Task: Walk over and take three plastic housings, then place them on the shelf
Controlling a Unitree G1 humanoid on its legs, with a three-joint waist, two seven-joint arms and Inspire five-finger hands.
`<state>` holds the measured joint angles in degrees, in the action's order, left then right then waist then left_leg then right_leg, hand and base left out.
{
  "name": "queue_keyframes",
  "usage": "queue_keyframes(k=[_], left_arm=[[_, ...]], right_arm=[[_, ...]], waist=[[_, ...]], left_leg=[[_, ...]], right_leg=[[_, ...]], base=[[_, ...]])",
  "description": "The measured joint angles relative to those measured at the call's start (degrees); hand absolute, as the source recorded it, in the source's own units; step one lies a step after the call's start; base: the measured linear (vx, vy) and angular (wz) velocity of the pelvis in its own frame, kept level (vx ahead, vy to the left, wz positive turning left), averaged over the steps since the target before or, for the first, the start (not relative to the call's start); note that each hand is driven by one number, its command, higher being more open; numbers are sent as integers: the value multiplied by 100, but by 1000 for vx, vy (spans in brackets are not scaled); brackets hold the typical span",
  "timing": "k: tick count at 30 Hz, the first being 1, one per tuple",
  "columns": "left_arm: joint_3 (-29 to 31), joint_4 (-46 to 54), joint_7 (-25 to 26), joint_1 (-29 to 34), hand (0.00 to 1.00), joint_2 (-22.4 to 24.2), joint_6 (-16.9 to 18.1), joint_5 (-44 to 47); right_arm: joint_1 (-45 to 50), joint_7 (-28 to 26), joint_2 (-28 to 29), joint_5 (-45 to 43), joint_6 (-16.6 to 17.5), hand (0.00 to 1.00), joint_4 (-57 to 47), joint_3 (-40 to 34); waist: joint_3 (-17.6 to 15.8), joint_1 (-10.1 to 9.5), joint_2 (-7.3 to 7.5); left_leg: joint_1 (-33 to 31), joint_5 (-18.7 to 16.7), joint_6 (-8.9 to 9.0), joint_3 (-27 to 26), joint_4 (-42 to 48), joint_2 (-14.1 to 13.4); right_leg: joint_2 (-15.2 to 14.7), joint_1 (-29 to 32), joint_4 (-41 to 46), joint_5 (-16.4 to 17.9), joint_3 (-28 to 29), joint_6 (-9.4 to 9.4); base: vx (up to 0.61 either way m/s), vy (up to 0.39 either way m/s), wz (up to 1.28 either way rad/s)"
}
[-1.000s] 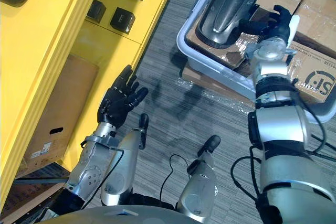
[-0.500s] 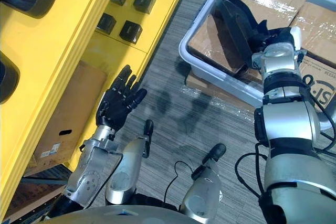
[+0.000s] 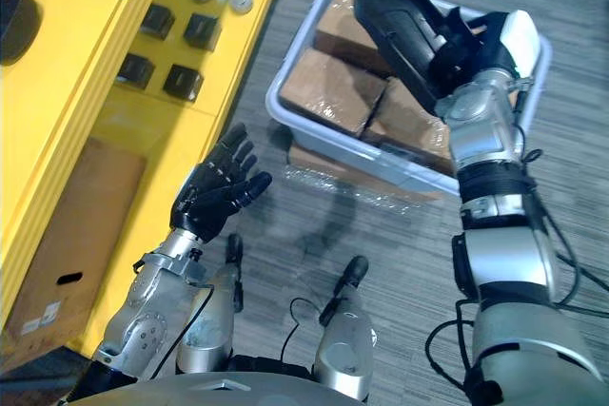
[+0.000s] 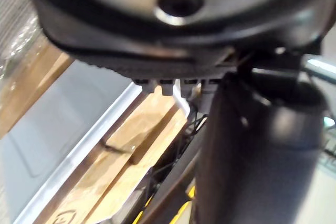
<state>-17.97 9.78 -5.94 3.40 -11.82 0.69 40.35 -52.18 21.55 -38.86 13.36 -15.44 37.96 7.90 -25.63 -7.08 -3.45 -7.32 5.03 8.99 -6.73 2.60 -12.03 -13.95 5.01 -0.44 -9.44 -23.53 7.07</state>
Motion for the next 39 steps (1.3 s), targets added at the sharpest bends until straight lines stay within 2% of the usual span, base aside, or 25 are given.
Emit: queue_keyframes(k=[1, 3, 7, 11, 13, 15, 19, 29, 34, 36, 37, 39], left_arm=[[-15, -5, -13, -66, 100, -9, -158, -1], [-26, -70, -128, -332, 100, -17, -838, 352], [-225, -549, -93, -842, 100, 27, -1526, 1152], [-417, -1129, 348, -1116, 100, 184, -1819, 2167], [-455, -1439, 562, -1240, 100, 315, -1818, 2507], [-471, -1682, 745, -1281, 100, 359, -1780, 2923], [-491, -1946, 826, -1317, 100, 382, -1570, 3168], [-814, -2417, 1095, -1920, 100, 650, -678, 3384], [-865, -2535, 1083, -1934, 100, 737, -547, 3638], [-1059, -2537, 1199, -1935, 100, 745, -248, 3816], [-1126, -2537, 1313, -1935, 0, 759, -153, 3810], [-1175, -2537, 1456, -1935, 0, 772, -75, 3807]], right_arm=[[90, 15, 54, 73, 19, 0, -168, -22], [419, 51, 316, 451, 259, 0, -612, -64], [813, 55, 617, 892, 720, 0, -1005, -56], [1172, 94, 801, 1222, 1199, 0, -1220, -43], [1375, 107, 833, 1356, 1362, 0, -1394, -27], [1661, 137, 932, 1586, 1527, 0, -1565, 48], [1944, 120, 1227, 1793, 1722, 0, -1583, 271], [2286, -103, 1771, 1972, 2202, 0, -1583, 828], [2451, -142, 1926, 2016, 2238, 0, -1558, 873], [2496, -94, 1962, 1998, 2238, 0, -1499, 914], [2511, -76, 1966, 1994, 2238, 0, -1447, 956], [2531, -71, 2007, 1993, 2238, 0, -1340, 967]], waist=[[64, 16, 60], [339, 93, 243], [726, 257, 373], [1027, 357, 429], [1048, 424, 430], [1181, 464, 493], [1379, 550, 576], [1607, 569, 735], [1662, 548, 778], [1825, 569, 820], [1868, 570, 827], [1919, 571, 842]], left_leg=[[32, 9, 16, -48, -17, -11], [219, 16, 30, -241, -164, -30], [531, -29, 74, -495, -301, -35], [755, -104, 104, -699, -325, -68], [888, -131, 107, -732, -360, -68], [959, -149, 123, -787, -377, -73], [1057, -165, 138, -832, -380, -88], [1286, -194, 162, -930, -380, -84], [1390, -210, 163, -909, -379, -83], [1389, -212, 164, -899, -380, -84], [1389, -211, 164, -891, -381, -85], [1391, -211, 164, -880, -381, -86]], right_leg=[[14, -5, -29, -11, 27, 3], [51, -22, -110, -34, 177, 5], [80, -169, -215, -48, 340, 24], [130, -257, -279, -53, 488, 32], [135, -359, -286, -53, 504, 33], [152, -415, -370, -68, 522, 47], [169, -489, -391, -75, 550, 49], [172, -633, -399, -103, 637, 46], [170, -763, -403, -103, 617, 46], [170, -763, -406, -102, 593, 46], [170, -767, -407, -102, 579, 46], [169, -778, -407, -101, 568, 46]], base=[[66, -28, -36], [103, -15, -33], [76, -6, -26], [46, -12, -22], [7, -3, -13], [-9, -6, -13], [-9, -4, -6], [-12, 9, -5], [-9, 6, 1], [-46, 30, 2], [0, 0, 0], [-7, 7, 2]])
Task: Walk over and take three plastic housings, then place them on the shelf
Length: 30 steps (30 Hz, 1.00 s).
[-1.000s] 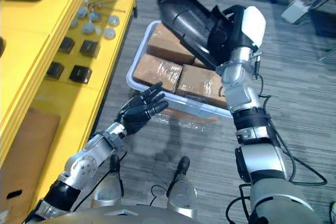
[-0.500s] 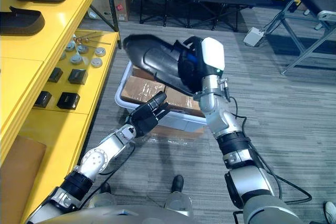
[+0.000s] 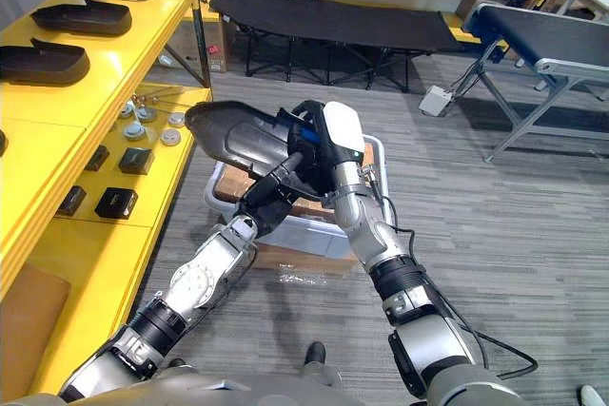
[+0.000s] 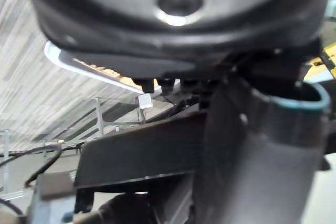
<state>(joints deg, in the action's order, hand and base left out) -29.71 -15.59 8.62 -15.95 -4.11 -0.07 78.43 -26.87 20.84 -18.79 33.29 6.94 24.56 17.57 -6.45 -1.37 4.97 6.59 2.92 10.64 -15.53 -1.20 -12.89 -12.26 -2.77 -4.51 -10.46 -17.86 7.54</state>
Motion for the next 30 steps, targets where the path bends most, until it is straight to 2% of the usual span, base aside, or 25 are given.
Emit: queue_keyframes(k=[1, 3, 4, 6, 8, 11, 15, 18, 19, 21, 24, 26, 27, 30], left_arm=[[0, 0, 25, 0, 0, 8, 15, -11], [20, -5, 509, 1, 0, 131, 268, -242], [211, -51, 830, 1, 0, 237, 352, -496], [538, -210, 1062, 0, 0, 318, 490, -510], [825, -546, 1254, 2, 0, 320, 607, -710], [806, -595, 1186, 26, 0, 335, 768, -712], [823, -595, 1184, 38, 0, 334, 918, -705], [878, -595, 958, 84, 0, 345, 993, -601], [878, -596, 844, 92, 0, 344, 997, -475], [864, -596, 725, 119, 0, 345, 1084, -477], [872, -596, 656, 136, 0, 421, 1400, -493], [932, -595, 780, 161, 0, 434, 1731, -1077], [968, -580, 861, 161, 0, 448, 1796, -1292], [1327, 51, 1560, 318, 0, 526, 1881, -2821]], right_arm=[[40, 20, 30, -1, 0, 0, 12, -5], [101, 96, 102, -57, -5, 0, 115, -10], [133, 79, 106, -107, 1, 0, 117, 67], [172, 84, 152, -154, 23, 0, 117, 144], [262, 104, 357, -326, 282, 0, 116, 315], [346, 126, 469, -453, 333, 0, 118, 290], [347, 208, 635, -512, 378, 0, 64, 321], [386, 241, 732, -553, 419, 0, -38, 327], [391, 257, 735, -553, 468, 100, -63, 328], [422, 256, 727, -552, 505, 100, -142, 339], [594, 288, 766, -610, 599, 100, -307, 379], [693, 384, 798, -998, 627, 100, -382, 561], [771, 380, 812, -1038, 627, 100, -465, 607], [1311, 378, 1058, -1438, 628, 100, -1249, 677]], waist=[[7, -4, 7], [14, -16, 18], [22, -7, 28], [31, -3, 31], [54, -10, 63], [82, -173, 106], [102, -164, 137], [106, -147, 143], [106, -146, 144], [106, -135, 146], [110, -126, 153], [131, -79, 184], [138, -75, 194], [151, -43, 213]], left_leg=[[3, 1, -1, 13, 0, 0], [7, 10, -5, 63, 0, -1], [6, 18, -1, 90, 0, -2], [7, 23, -2, 104, 0, -4], [-4, 30, -5, 129, 0, -5], [-12, 28, -2, 179, 0, -5], [-12, 24, 3, 200, 0, -8], [-12, 17, 11, 195, 0, -10], [-11, 15, 12, 193, 0, -10], [-9, 11, 17, 187, 0, -12], [-4, 5, 20, 177, 0, -12], [-4, 2, 20, 164, -1, -14], [-3, 1, 20, 162, 0, -15], [8, -18, 19, 91, 0, -16]], right_leg=[[0, -12, 0, 0, -12, 0], [-5, -53, 0, 1, -67, 0], [-4, -65, -1, 2, -86, -2], [-4, -68, -1, 4, -92, -4], [-4, -79, -1, 5, -133, -7], [-5, -113, -2, 13, -190, -16], [-5, -128, -2, 28, -228, -34], [-4, -120, -2, 39, -229, -44], [-4, -119, -2, 39, -229, -44], [-4, -118, -2, 39, -229, -44], [-3, -111, -2, 39, -226, -44], [-3, -95, -3, 39, -215, -44], [-2, -94, -3, 39, -213, -44], [4, -67, -1, 38, -209, -45]], base=[[-15, 14, 7], [-15, 11, 9], [-16, 11, 7], [-9, 5, 2], [-18, 18, 6], [1, 16, 10], [5, 8, 3], [0, 0, 0], [0, 0, 0], [0, 0, 0], [3, 5, -1], [10, 22, -4], [0, 0, 0], [8, 16, -7]])
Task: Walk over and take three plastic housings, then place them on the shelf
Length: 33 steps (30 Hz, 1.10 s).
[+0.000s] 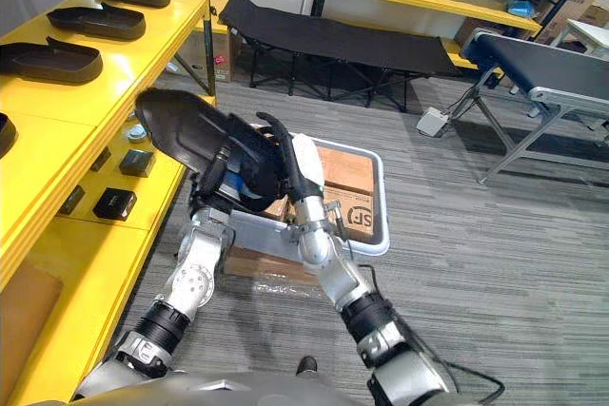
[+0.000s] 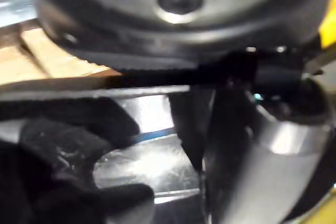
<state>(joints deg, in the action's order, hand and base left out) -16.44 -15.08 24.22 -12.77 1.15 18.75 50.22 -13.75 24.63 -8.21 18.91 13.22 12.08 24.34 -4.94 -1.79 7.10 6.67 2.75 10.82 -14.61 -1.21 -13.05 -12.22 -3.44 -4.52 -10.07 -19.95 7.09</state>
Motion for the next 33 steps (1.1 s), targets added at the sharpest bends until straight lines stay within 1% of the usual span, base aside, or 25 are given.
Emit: queue_keyframes(k=[1, 3, 5, 7, 8, 9, 10, 11, 13, 16, 18, 19, 21, 23, 24, 26, 27, 29, 31, 33], left_arm=[[71, 131, 104, 35, 0, 16, -1, -341], [356, 558, 694, 155, 0, 37, -24, -1782], [600, 682, 987, 233, 0, 58, -48, -2555], [1048, 864, 1403, 403, 0, 61, -245, -3607], [1158, 908, 1502, 478, 0, 54, -290, -3860], [1461, 975, 1808, 701, 0, 50, -431, -4592], [1584, 1011, 1949, 800, 0, 35, -494, -4895], [1830, 1074, 2275, 1007, 0, 34, -554, -5516], [2098, 1263, 2683, 1272, 0, 35, -617, -6183], [2334, 1704, 2900, 1572, 0, 25, -591, -6416], [2353, 1836, 2813, 1662, 0, 22, -413, -6400], [2328, 2002, 2437, 1818, 0, 36, -140, -6164], [2194, 2265, 1990, 2033, 0, 59, 47, -5833], [1900, 2657, 1421, 2444, 0, 71, 295, -5303], [1844, 2728, 1276, 2526, 0, 70, 338, -5170], [1801, 2915, 682, 2734, 0, 66, 425, -4651], [1819, 2921, 552, 2750, 0, 63, 463, -4503], [1952, 2965, 141, 2839, 0, 57, 506, -4095], [2052, 3070, -119, 2930, 0, 46, 506, -3902], [2275, 3210, -375, 2939, 0, 28, 506, -3667]], right_arm=[[53, 0, 41, -52, -3, 100, -135, -10], [170, 7, 81, -274, -2, 100, -660, -142], [271, 28, 115, -493, -1, 100, -998, -361], [456, 73, 128, -833, 7, 100, -1419, -817], [530, 80, 119, -889, 7, 100, -1504, -945], [757, 93, 109, -1078, 7, 100, -1680, -1256], [864, 94, 106, -1190, 7, 100, -1736, -1361], [1045, 84, 93, -1466, 5, 100, -1765, -1512], [1350, 0, 59, -1952, 0, 100, -1772, -1707], [1865, -302, 75, -2683, 0, 100, -1788, -1893], [2101, -598, 117, -3016, 0, 100, -1803, -1926], [2262, -951, 160, -3280, -19, 100, -1846, -1922], [2452, -1261, 184, -3403, -54, 100, -1934, -1903], [2731, -1573, 192, -3517, -156, 100, -1974, -1875], [2814, -1606, 197, -3524, -176, 100, -1973, -1871], [3094, -1805, 200, -3643, -177, 100, -1945, -1897], [3129, -1864, 200, -3670, -177, 100, -1919, -1921], [3141, -2034, 197, -3744, -176, 100, -1772, -1979], [3121, -2244, 179, -3752, -180, 100, -1611, -1985], [2877, -2454, 124, -3755, -317, 100, -1203, -1927]], waist=[[0, 11, 0], [6, 25, -10], [22, 40, -34], [44, 63, -74], [53, 64, -91], [85, 69, -148], [97, 77, -173], [114, 108, -216], [121, 143, -261], [130, 143, -334], [130, 143, -393], [127, 175, -440], [127, 190, -480], [150, 198, -536], [151, 199, -552], [150, 209, -619], [138, 209, -638], [117, 209, -699], [119, 201, -732], [126, 148, -751]], left_leg=[[6, -2, 0, -2, 0, 0], [71, -25, 5, -59, 1, 1], [99, -80, -8, -85, 14, 3], [111, -120, 8, -111, 14, 4], [111, -124, 11, -125, 13, 4], [111, -136, 16, -148, 11, 5], [111, -141, 17, -153, 10, 4], [111, -141, 16, -162, 11, 4], [108, -140, 16, -195, 12, 4], [107, -152, 9, -227, 14, 5], [106, -162, 5, -230, 15, 4], [95, -165, 4, -231, 15, 4], [71, -181, -19, -242, 15, 3], [49, -202, -23, -277, 22, 4], [43, -211, -22, -276, 31, 4], [-34, -262, -28, -262, 116, -2], [-37, -262, -28, -259, 115, -2], [-55, -264, -31, -238, 115, -2], [-144, -261, -36, -132, 137, -2], [-333, -259, -50, 124, 226, 0]], right_leg=[[0, -3, 0, 0, 0, 0], [0, -24, 1, 0, 33, 0], [0, -44, 1, 1, 50, -1], [0, -36, 0, 9, 63, -11], [0, -25, 0, 12, 70, -14], [0, -7, 0, 24, 75, -30], [0, -2, 0, 25, 75, -31], [1, 4, 0, 26, 77, -30], [1, 31, 0, 26, 89, -30], [1, 47, -1, 30, 94, -29], [1, 48, -1, 47, 94, -27], [1, 60, -2, 60, 94, -17], [1, 93, -2, 68, 100, -11], [1, 135, -2, 70, 133, -8], [1, 136, -2, 71, 132, -7], [-2, 165, -2, 79, 130, 3], [-3, 165, -2, 79, 125, 3], [-5, 165, -2, 92, 102, 12], [-17, 158, -2, 108, -18, 17], [-33, 116, -1, 112, -254, 18]], base=[[8, 18, -6], [5, 25, -10], [-1, 20, -8], [-2, 21, -6], [10, 26, -8], [18, 23, -7], [31, 29, -6], [27, 20, -3], [28, 23, -6], [13, 14, -3], [0, 0, 0], [0, 0, 0], [1, 7, -2], [14, 22, -7], [0, 0, 0], [0, 0, 0], [0, 0, 0], [1, 16, 6], [0, 13, 27], [9, 15, 59]])
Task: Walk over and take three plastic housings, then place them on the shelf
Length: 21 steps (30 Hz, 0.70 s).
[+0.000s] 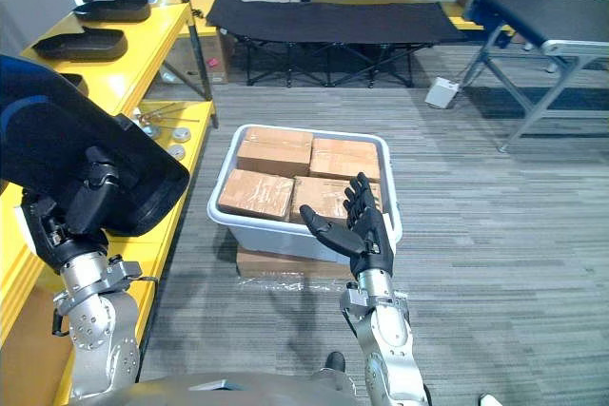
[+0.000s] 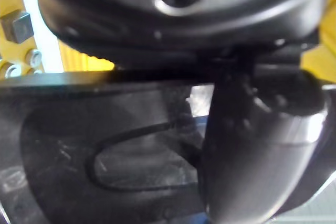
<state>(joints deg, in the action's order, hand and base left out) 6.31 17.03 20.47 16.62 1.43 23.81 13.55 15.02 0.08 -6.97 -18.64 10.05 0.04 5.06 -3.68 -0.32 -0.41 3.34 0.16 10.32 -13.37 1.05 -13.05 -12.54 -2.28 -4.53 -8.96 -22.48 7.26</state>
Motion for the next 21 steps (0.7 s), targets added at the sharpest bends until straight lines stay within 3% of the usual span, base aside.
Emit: queue_keyframes(k=[3, 8, 13, 17, 20, 21], left_arm=[[484, 275, -167, 116, 0, 9, -1, 206], [1089, 523, -338, 475, 0, 52, 0, 220], [1663, 729, -621, 1051, 0, 193, 0, 520], [1823, 730, -793, 1371, 0, 344, -2, 666], [1787, 730, -990, 1357, 0, 327, -64, 633], [1716, 731, -1107, 1278, 0, 296, -98, 630]], right_arm=[[-329, -146, -11, 21, -213, 100, 245, 483], [-841, -350, 13, 169, -230, 100, 284, 1092], [-1482, -40, 7, 1001, -349, 100, 778, 1422], [-1611, 91, -12, 1039, -477, 100, 809, 1471], [-1570, 84, -158, 1038, -644, 100, 807, 1456], [-1534, 89, -215, 1038, -671, 100, 800, 1391]], waist=[[6, -338, -59], [9, -765, -55], [27, -1201, -34], [21, -1317, -36], [-67, -1266, -85], [-102, -1154, -48]], left_leg=[[-204, 21, -33, 531, 91, 53], [-351, 37, -53, 1128, 169, 158], [-426, 49, -64, 1577, 181, 295], [-482, 5, -55, 1632, 351, 310], [-608, -34, -105, 1778, 583, 376], [-809, 50, -223, 1768, 723, 430]], right_leg=[[-45, -256, 0, 48, -574, 37], [-89, -590, 0, 192, -1167, 125], [-147, -889, 1, 314, -1641, 209], [-140, -954, 3, 344, -1695, 189], [-146, -1216, 24, 450, -1987, 227], [-164, -1279, 101, 547, -2240, 244]], base=[[12, 20, 78], [-1, 7, 67], [14, 7, 44], [19, 3, 10], [12, -9, 51], [-13, -7, 113]])
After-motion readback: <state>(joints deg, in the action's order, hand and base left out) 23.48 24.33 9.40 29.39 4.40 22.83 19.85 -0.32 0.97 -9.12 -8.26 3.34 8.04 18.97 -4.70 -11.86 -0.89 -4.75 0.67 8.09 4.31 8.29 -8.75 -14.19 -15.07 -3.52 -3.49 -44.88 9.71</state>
